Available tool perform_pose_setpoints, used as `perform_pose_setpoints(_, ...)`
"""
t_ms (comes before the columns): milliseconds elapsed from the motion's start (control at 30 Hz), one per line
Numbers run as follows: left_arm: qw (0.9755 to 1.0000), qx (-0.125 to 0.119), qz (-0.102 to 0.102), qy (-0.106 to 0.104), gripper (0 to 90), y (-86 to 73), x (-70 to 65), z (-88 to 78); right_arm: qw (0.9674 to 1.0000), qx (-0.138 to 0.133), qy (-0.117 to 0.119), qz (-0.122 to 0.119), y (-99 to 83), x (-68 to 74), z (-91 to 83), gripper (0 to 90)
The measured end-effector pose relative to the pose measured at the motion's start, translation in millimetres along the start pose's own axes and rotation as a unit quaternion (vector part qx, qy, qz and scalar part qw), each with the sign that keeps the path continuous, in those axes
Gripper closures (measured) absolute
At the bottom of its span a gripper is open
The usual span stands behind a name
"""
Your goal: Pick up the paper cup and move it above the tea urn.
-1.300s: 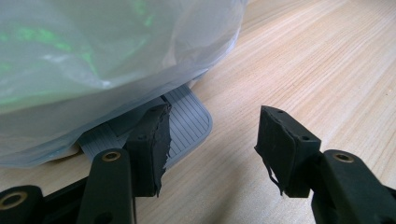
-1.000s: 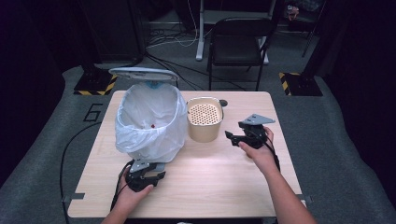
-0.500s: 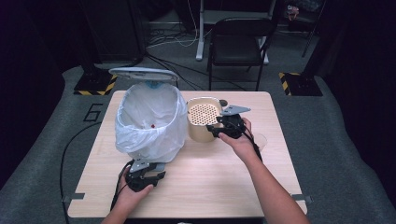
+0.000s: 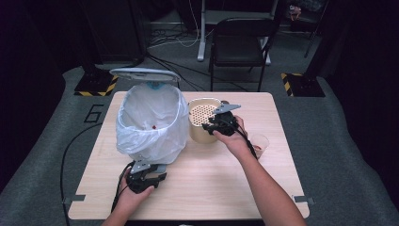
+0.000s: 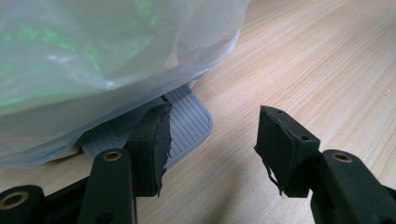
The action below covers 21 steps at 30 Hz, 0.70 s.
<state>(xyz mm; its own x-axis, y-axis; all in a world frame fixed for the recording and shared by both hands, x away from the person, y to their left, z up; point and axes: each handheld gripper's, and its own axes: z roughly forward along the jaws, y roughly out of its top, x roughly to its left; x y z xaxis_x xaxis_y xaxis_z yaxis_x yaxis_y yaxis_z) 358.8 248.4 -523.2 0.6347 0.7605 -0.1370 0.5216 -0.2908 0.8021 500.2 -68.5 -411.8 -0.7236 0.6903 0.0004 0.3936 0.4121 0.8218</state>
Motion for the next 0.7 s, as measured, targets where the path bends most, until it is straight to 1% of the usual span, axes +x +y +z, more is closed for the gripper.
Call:
perform_pose_setpoints(67,1.0000,0.000,0.000,0.000,44.6,0.0,0.0,0.0,1.0000,0.004,0.006,-0.005,-0.2,0.9,2.1,60.8)
perform_pose_setpoints(133,1.0000,0.000,0.000,0.000,44.6,0.0,0.0,0.0,0.9999,0.006,0.008,-0.003,-0.5,2.9,3.4,61.0)
perform_pose_setpoints(167,1.0000,0.000,0.000,0.000,44.7,0.0,0.1,0.0,0.9999,0.005,0.010,-0.008,-0.2,2.6,4.1,61.0)
perform_pose_setpoints(300,1.0000,0.000,0.000,0.000,44.7,0.1,0.2,0.0,0.9998,0.007,0.016,-0.008,0.8,2.3,5.7,61.3)
perform_pose_setpoints(333,1.0000,0.000,0.000,0.000,44.7,0.1,0.2,0.0,0.9998,0.008,0.018,-0.003,1.3,3.0,6.7,61.2)
perform_pose_setpoints(367,1.0000,0.000,0.000,0.000,44.7,0.1,0.2,0.0,0.9997,0.009,0.020,-0.006,2.1,3.3,7.9,61.0)
perform_pose_setpoints(400,1.0000,0.000,0.000,-0.001,44.7,0.1,0.2,0.0,0.9997,0.010,0.021,-0.002,2.6,4.7,9.3,60.4)
perform_pose_setpoints(433,1.0000,0.001,0.001,0.000,44.7,0.1,0.2,-0.1,0.9997,0.011,0.021,-0.008,3.2,4.9,10.5,60.1)
perform_pose_setpoints(467,1.0000,0.001,0.000,0.000,44.7,0.1,0.1,0.0,0.9997,0.014,0.021,-0.007,3.8,6.9,12.1,60.1)
perform_pose_setpoints(500,1.0000,0.001,0.001,0.000,44.7,0.1,0.2,0.0,0.9996,0.015,0.021,-0.013,4.4,7.0,12.3,60.8)
perform_pose_setpoints(600,1.0000,-0.002,0.000,-0.001,44.6,0.0,0.3,0.3,0.9997,0.012,0.018,-0.013,5.7,9.5,10.7,66.3)
perform_pose_setpoints(700,1.0000,-0.001,0.000,-0.001,44.7,0.1,0.4,0.2,0.9997,0.011,0.019,-0.011,5.9,9.4,9.2,67.7)
